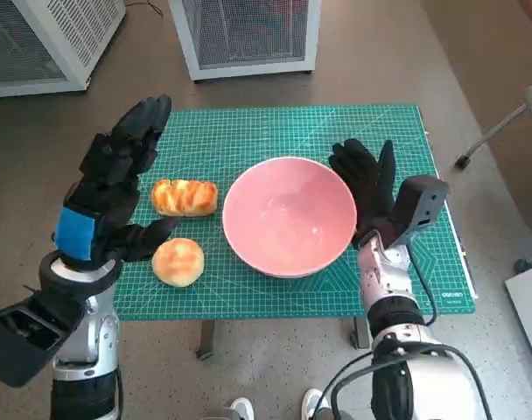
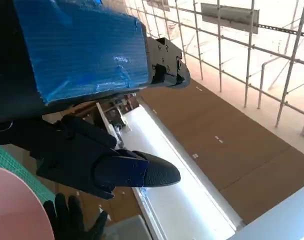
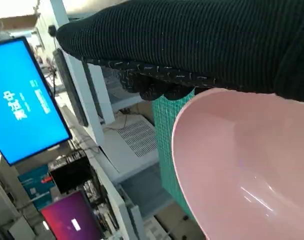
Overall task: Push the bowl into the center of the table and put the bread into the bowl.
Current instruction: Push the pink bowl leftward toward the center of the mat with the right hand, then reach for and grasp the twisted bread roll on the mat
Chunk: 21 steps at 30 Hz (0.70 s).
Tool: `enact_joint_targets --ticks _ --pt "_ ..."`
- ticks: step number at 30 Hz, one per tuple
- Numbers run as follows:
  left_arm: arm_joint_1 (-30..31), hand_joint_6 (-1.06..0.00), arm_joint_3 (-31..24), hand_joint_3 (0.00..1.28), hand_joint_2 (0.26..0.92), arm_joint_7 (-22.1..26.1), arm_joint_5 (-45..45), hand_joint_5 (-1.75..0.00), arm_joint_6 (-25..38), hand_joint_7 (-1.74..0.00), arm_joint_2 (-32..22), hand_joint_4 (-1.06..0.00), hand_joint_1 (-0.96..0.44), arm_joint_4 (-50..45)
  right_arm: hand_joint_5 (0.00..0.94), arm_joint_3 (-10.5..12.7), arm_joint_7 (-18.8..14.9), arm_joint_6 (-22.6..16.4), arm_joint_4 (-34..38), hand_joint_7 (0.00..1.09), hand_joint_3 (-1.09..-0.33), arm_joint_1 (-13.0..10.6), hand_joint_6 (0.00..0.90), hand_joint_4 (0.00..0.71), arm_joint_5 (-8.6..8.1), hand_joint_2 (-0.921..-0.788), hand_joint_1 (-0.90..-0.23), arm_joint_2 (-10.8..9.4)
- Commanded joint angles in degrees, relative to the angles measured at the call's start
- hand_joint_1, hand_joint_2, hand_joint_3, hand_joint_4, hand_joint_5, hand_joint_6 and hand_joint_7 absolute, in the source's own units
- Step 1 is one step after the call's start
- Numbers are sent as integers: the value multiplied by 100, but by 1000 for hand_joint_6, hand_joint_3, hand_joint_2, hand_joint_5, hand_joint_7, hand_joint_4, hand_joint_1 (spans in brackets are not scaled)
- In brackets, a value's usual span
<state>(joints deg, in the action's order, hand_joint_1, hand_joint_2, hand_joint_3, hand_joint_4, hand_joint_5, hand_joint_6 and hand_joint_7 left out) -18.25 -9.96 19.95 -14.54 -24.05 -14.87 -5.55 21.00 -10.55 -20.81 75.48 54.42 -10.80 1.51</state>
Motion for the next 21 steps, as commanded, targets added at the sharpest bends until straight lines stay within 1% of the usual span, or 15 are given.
enact_joint_targets --ticks 1,5,8,9,11,13,17,21 --pt "66 -227 -13 270 921 -18 -35 -2 19 -227 -1 -199 -649 -53 10 -28 -96 59 29 471 -681 49 208 356 69 -921 -490 100" --pt "65 -234 -5 270 921 -24 -29 -1 12 -222 11 -199 -653 -24 8 -24 -238 -130 -49 470 -683 110 204 355 30 -921 -492 172" --pt "41 -238 -4 270 921 -29 -24 -2 4 -219 19 -200 -653 20 7 -11 -485 -530 -209 469 -683 143 196 355 -35 -921 -498 220" --pt "37 -239 -5 268 921 -29 -26 -2 5 -217 19 -200 -653 26 5 -8 -554 -639 -250 489 -685 142 181 353 -53 -921 -497 226" --pt "18 -241 -13 265 921 -33 -22 -1 15 -214 8 -200 -654 45 4 11 -782 -917 -361 519 -686 132 160 352 -118 -921 -496 247" --pt "-5 -243 -28 260 921 -38 -16 -1 28 -210 -9 -200 -655 67 2 13 -1029 -1216 -491 573 -681 114 128 346 -168 -921 -500 274" --pt "-80 -246 -76 256 921 -55 44 -1 39 -204 -87 -199 -658 126 2 26 -1570 -1758 -833 611 -670 62 99 342 -318 -921 -514 350" --pt "-204 -247 -141 261 921 -80 179 0 53 -197 -238 -196 -671 233 6 16 -2104 -2168 -1341 624 -651 -53 92 350 -576 -921 -546 385"
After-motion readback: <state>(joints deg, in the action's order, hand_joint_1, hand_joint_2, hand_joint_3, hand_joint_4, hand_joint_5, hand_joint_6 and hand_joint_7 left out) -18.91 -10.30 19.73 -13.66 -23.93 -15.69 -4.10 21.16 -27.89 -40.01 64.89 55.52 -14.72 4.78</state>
